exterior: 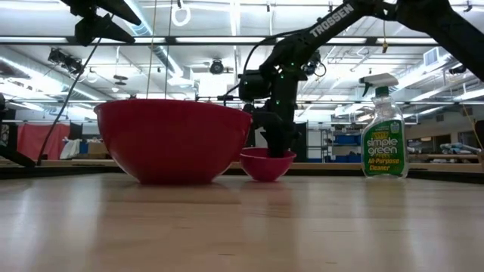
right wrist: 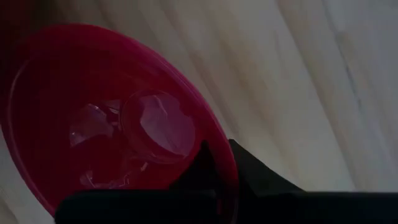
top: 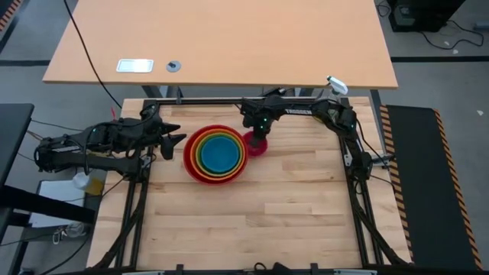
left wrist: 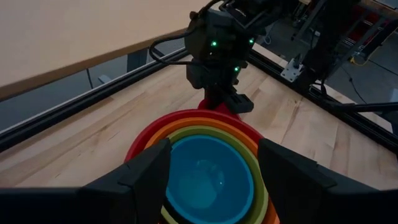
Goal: Nest bowls inside each other
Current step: Stack the pink bowl on top of the blue bowl
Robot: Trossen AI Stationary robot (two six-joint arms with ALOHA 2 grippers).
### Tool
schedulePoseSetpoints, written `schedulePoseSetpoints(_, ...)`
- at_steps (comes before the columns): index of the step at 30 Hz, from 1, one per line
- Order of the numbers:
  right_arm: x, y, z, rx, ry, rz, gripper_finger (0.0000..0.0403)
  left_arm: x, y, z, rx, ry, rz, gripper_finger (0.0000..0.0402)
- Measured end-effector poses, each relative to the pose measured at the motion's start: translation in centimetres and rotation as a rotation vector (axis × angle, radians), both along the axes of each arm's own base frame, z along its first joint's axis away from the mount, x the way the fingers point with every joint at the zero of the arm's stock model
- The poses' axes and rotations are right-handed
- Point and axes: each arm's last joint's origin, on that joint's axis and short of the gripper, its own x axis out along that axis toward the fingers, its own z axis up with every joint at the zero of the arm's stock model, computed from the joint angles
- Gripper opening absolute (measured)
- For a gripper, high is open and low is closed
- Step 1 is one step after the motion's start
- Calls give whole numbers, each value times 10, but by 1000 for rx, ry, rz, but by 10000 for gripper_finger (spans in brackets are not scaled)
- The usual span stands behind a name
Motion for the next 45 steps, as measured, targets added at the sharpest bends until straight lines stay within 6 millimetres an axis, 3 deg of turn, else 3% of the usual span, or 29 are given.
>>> schedulePoseSetpoints(10,-8,-5,23,-93,196,70,15,0,0,0,-3,-2,1,244)
schedulePoseSetpoints(18,-16,-12,62,-142,240,88,18,0,0,0,1,1,0,244)
schedulePoseSetpoints(28,-36,-9,138,-229,-42,5,18,0,0,0,16,6,-2,244)
schedulePoseSetpoints(34,-27,-4,172,-237,-367,-35,19,2,0,5,25,-51,-3,244)
schedulePoseSetpoints(39,-5,9,181,-235,-556,-26,19,4,0,11,42,-102,-7,244)
schedulePoseSetpoints(45,31,36,166,-233,-653,33,19,3,0,11,48,-104,-9,244)
